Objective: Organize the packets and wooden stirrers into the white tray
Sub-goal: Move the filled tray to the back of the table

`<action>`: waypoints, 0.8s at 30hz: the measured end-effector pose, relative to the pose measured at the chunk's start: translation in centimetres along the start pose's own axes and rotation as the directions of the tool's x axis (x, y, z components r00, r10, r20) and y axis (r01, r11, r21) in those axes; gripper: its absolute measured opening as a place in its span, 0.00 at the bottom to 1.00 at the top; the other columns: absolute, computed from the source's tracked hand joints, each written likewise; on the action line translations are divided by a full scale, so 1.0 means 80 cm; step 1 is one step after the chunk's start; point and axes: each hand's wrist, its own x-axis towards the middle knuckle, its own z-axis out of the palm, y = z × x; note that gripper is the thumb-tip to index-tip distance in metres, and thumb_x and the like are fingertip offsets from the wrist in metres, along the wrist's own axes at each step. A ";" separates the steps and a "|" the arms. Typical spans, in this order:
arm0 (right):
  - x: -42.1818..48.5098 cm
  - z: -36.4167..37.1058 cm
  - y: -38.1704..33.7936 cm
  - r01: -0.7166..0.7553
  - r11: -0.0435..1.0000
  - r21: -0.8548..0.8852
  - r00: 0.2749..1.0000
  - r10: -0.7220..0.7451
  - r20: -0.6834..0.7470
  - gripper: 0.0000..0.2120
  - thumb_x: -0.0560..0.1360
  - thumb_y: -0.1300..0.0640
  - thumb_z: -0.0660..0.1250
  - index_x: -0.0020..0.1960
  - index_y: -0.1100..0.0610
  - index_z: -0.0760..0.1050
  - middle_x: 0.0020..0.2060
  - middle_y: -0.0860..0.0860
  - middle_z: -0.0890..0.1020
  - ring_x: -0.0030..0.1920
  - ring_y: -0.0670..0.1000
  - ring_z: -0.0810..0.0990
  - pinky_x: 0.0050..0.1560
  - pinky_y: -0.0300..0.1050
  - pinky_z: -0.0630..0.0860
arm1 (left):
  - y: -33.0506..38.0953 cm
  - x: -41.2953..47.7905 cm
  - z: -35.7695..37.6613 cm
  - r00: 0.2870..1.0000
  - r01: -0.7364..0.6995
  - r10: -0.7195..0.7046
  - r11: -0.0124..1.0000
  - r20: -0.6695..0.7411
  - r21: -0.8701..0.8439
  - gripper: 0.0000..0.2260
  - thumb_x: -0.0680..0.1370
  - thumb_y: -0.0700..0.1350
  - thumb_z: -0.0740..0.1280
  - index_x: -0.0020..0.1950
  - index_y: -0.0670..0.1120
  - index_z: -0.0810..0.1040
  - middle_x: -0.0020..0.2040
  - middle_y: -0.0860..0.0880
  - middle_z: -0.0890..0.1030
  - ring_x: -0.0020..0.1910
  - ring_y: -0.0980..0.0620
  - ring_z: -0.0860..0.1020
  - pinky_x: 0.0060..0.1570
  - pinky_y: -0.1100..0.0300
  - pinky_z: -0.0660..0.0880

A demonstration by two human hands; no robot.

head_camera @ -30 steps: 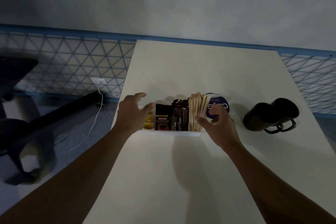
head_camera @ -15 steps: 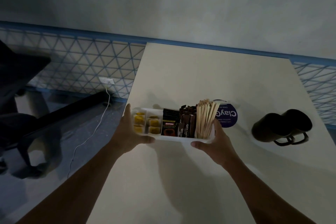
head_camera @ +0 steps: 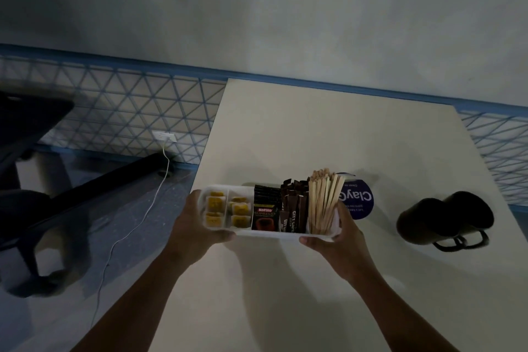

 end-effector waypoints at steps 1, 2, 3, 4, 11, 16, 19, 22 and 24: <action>0.001 -0.001 0.001 -0.002 1.000 0.006 1.000 0.002 0.004 0.36 0.60 0.45 0.82 0.61 0.34 0.66 0.56 0.35 0.79 0.58 0.43 0.78 0.59 0.53 0.78 | 0.001 0.001 0.000 1.000 0.000 0.000 1.000 0.005 -0.013 0.33 0.57 0.39 0.83 0.53 0.57 0.70 0.51 0.51 0.81 0.50 0.54 0.81 0.48 0.52 0.81; 0.007 -0.003 -0.001 0.004 1.000 0.015 1.000 -0.004 0.006 0.37 0.59 0.44 0.82 0.62 0.36 0.67 0.57 0.37 0.79 0.59 0.44 0.78 0.59 0.54 0.79 | 0.004 0.006 -0.002 1.000 -0.007 0.007 0.999 0.015 -0.034 0.33 0.57 0.40 0.84 0.54 0.57 0.71 0.51 0.50 0.82 0.51 0.53 0.82 0.48 0.50 0.81; 0.011 -0.005 -0.004 0.009 1.000 0.017 1.000 -0.009 0.004 0.37 0.59 0.43 0.82 0.63 0.37 0.67 0.57 0.38 0.79 0.59 0.44 0.78 0.58 0.55 0.79 | 0.006 0.011 -0.003 0.999 -0.012 0.014 0.998 0.031 -0.058 0.34 0.56 0.42 0.84 0.55 0.55 0.73 0.51 0.49 0.82 0.51 0.51 0.82 0.48 0.47 0.81; 0.020 -0.007 -0.005 0.019 1.000 0.012 1.000 -0.019 -0.004 0.38 0.58 0.42 0.82 0.63 0.38 0.68 0.57 0.39 0.80 0.59 0.43 0.78 0.58 0.54 0.80 | 0.007 0.020 -0.004 0.999 -0.011 0.014 0.997 0.037 -0.077 0.35 0.54 0.45 0.84 0.57 0.53 0.74 0.52 0.48 0.83 0.51 0.50 0.83 0.48 0.45 0.82; 0.106 -0.031 -0.041 0.072 0.997 -0.017 0.996 -0.073 -0.043 0.29 0.62 0.47 0.82 0.55 0.40 0.69 0.48 0.39 0.80 0.49 0.41 0.80 0.45 0.38 0.78 | 0.045 0.119 -0.010 0.991 -0.086 0.093 0.993 0.093 -0.080 0.34 0.55 0.43 0.85 0.57 0.43 0.76 0.51 0.44 0.84 0.51 0.45 0.84 0.44 0.43 0.82; 0.172 -0.047 -0.066 0.086 0.996 -0.033 0.994 -0.088 -0.064 0.29 0.64 0.49 0.82 0.57 0.46 0.68 0.46 0.40 0.75 0.45 0.40 0.73 0.42 0.35 0.69 | 0.082 0.184 -0.002 0.993 -0.114 0.118 0.984 0.028 -0.136 0.34 0.55 0.34 0.83 0.55 0.51 0.74 0.48 0.53 0.84 0.47 0.54 0.84 0.43 0.52 0.83; 0.216 -0.053 -0.074 0.087 0.995 -0.054 0.993 -0.090 -0.071 0.28 0.63 0.49 0.82 0.56 0.47 0.69 0.46 0.39 0.76 0.46 0.38 0.74 0.41 0.34 0.68 | 0.089 0.233 -0.001 0.989 -0.138 0.142 0.986 0.042 -0.090 0.32 0.54 0.37 0.84 0.53 0.53 0.76 0.48 0.52 0.85 0.48 0.51 0.85 0.45 0.48 0.83; 0.262 -0.054 -0.077 0.081 0.995 -0.064 0.993 -0.087 -0.086 0.29 0.63 0.49 0.82 0.56 0.46 0.69 0.46 0.38 0.76 0.46 0.39 0.74 0.42 0.36 0.69 | 0.096 0.281 0.002 0.989 -0.137 0.139 0.990 0.047 -0.046 0.35 0.53 0.42 0.85 0.57 0.48 0.76 0.50 0.48 0.84 0.49 0.49 0.84 0.45 0.47 0.83; 0.290 -0.053 -0.078 0.070 0.996 -0.058 0.993 -0.075 -0.090 0.29 0.63 0.49 0.82 0.56 0.46 0.70 0.46 0.37 0.76 0.46 0.38 0.74 0.41 0.35 0.69 | 0.096 0.311 0.003 0.989 -0.140 0.140 0.990 0.048 -0.008 0.37 0.51 0.49 0.85 0.58 0.48 0.76 0.51 0.48 0.84 0.49 0.49 0.84 0.46 0.44 0.82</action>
